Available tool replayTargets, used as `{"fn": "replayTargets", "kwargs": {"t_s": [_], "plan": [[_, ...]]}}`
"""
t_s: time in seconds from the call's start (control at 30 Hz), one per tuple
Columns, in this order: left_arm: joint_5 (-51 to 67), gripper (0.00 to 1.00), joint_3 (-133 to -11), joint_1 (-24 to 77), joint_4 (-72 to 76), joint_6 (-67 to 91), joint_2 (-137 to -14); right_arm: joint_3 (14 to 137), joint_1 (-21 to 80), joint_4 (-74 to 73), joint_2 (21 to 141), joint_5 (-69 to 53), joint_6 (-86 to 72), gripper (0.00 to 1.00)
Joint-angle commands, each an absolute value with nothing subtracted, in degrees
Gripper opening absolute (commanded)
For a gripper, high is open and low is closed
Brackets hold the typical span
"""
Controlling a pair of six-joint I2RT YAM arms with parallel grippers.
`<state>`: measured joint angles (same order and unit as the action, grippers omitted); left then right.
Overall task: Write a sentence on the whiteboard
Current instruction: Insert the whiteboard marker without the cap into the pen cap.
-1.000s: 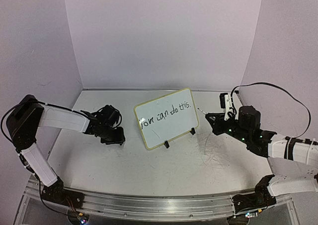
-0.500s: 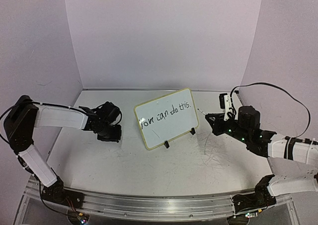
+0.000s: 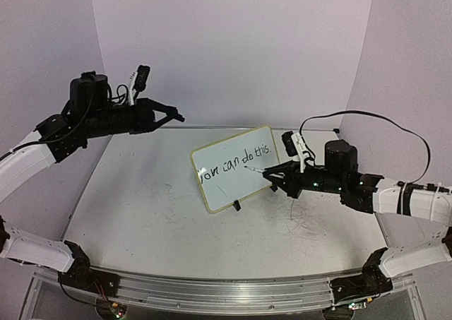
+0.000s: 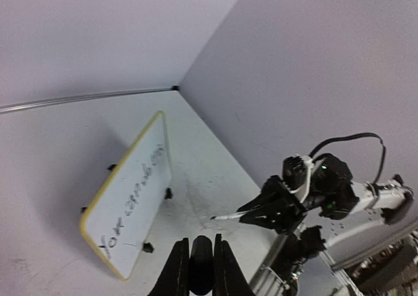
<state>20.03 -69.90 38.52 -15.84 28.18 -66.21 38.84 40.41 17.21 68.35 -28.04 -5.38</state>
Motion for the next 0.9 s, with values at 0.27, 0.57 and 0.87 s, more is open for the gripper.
{"fn": "replayTargets", "kwargs": {"t_s": [0.27, 0.57, 0.87], "plan": [[44.08, 0.00, -62.15, 41.79, 8.70, 38.78, -75.82, 43.56, 47.07, 31.24, 68.79, -42.62, -8.69, 0.00], [43.07, 0.00, -60.69, 43.13, 9.05, 38.62, -75.69, 43.32, 47.53, 33.97, 69.75, -37.34, -10.05, 0.00], [43.11, 0.00, -60.51, 43.79, 9.16, 38.76, -75.46, 43.37, 47.51, 35.72, 70.96, -35.07, -10.85, 0.00]]}}
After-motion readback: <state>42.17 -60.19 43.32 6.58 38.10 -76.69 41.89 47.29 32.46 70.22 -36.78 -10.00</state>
